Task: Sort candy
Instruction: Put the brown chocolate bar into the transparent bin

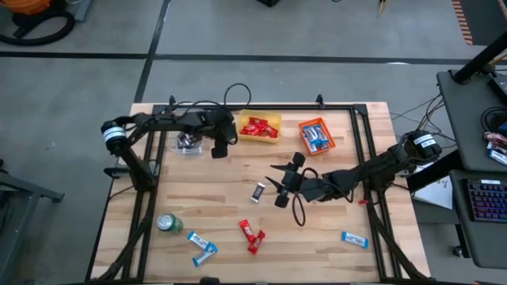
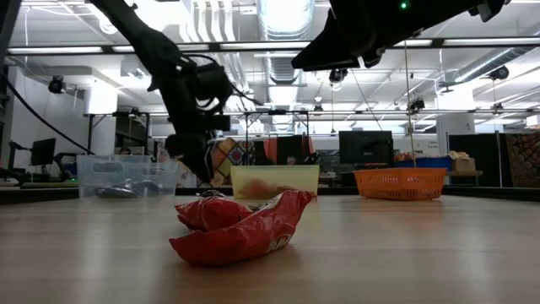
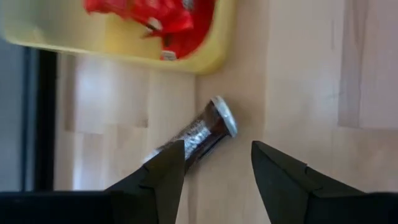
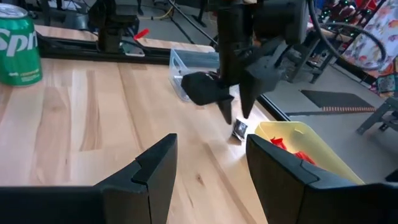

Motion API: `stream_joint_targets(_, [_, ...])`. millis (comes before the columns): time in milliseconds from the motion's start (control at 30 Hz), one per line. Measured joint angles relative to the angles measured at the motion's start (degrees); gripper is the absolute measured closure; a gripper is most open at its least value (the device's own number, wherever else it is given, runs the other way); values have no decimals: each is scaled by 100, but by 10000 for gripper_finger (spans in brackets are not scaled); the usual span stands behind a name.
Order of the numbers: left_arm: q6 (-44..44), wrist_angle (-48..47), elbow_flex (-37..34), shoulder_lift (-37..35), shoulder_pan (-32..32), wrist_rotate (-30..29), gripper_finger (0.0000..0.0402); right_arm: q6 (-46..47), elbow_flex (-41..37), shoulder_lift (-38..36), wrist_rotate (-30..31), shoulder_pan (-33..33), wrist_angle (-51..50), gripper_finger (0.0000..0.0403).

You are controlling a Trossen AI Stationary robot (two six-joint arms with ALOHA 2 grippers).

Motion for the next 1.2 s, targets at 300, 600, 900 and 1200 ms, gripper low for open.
stream_joint_targets(300, [87,48,166,583,162,-102,247,0,0,0,1,-40,-77,220])
stream_joint_targets(600, [153,36,199,773,173,-164,318,-1,0,0,1,-48,-104,220])
stream_joint_targets(900, [60,-315,373,725,183,-451,394,44,0,0,2,-48,-114,220])
stream_joint_targets(1200, [-458,-1509,911,95,172,-143,401,121,0,0,0,-48,-114,220])
